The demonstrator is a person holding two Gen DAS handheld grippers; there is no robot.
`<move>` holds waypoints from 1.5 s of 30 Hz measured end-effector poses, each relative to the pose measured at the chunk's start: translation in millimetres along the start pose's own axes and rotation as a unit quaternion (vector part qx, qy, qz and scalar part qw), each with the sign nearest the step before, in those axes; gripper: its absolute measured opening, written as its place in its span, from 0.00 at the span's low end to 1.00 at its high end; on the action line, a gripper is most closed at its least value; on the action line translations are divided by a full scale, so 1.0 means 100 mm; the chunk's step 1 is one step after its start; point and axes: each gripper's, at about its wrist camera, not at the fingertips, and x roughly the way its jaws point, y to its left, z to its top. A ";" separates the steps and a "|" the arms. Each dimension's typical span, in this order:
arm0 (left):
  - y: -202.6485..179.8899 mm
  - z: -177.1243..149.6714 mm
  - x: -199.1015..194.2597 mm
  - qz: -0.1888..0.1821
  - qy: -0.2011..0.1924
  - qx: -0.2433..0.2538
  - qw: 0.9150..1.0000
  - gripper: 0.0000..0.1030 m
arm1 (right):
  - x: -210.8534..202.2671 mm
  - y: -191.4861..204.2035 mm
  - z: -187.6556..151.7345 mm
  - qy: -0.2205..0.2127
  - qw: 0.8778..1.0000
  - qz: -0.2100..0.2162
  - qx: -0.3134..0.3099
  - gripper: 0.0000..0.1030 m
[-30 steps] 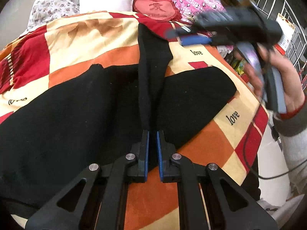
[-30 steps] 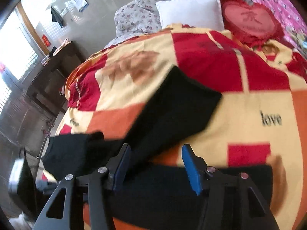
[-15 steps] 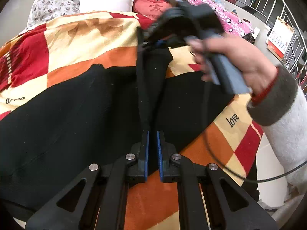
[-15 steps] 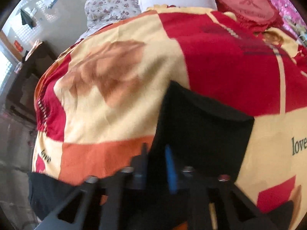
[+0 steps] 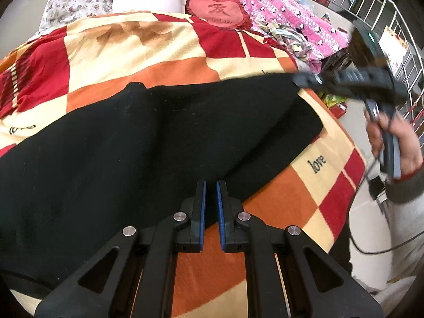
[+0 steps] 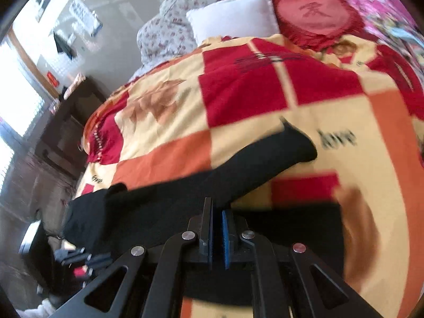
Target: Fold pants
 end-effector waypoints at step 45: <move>1.58 -0.55 -1.33 0.204 -0.065 -0.236 0.948 0.35 | -0.59 -0.18 -0.47 -0.088 0.994 0.060 0.008 0.49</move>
